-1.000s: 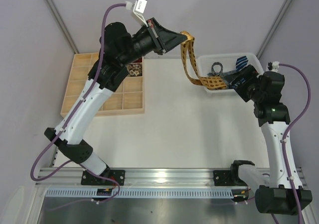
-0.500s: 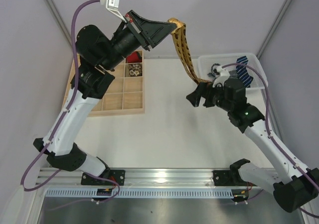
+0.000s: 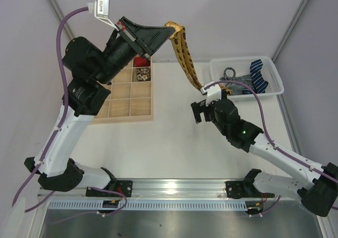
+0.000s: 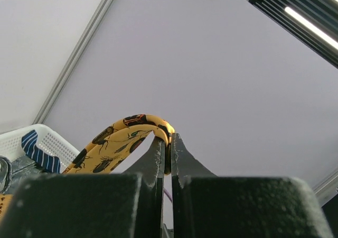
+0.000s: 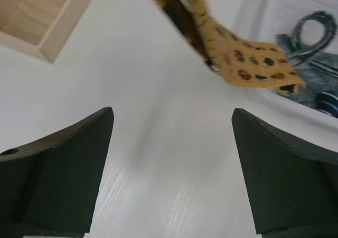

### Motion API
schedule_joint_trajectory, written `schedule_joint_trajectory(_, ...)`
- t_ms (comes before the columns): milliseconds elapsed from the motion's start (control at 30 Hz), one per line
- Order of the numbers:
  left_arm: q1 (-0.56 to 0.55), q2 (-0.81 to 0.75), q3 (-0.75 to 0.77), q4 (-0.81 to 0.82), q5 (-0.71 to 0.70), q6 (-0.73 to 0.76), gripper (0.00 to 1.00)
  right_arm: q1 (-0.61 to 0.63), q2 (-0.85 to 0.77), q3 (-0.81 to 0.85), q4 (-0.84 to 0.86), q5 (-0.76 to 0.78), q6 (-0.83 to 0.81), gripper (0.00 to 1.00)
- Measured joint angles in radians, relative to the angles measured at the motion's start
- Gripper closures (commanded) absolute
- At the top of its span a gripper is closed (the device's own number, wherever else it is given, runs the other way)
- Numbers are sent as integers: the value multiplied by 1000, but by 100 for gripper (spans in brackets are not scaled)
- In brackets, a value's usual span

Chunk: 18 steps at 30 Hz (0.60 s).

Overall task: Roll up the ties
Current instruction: Move the tie to the center of the board

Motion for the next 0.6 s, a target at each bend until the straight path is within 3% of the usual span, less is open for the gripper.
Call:
schedule_joint_trajectory(233,0,-2,-43,1,0,-8,100,-35,9,0,39,79,-111,2)
schedule_joint_trajectory(600,0,-3,-58,7,0,-15,100,-103,138,-48,296,-106,-179,2)
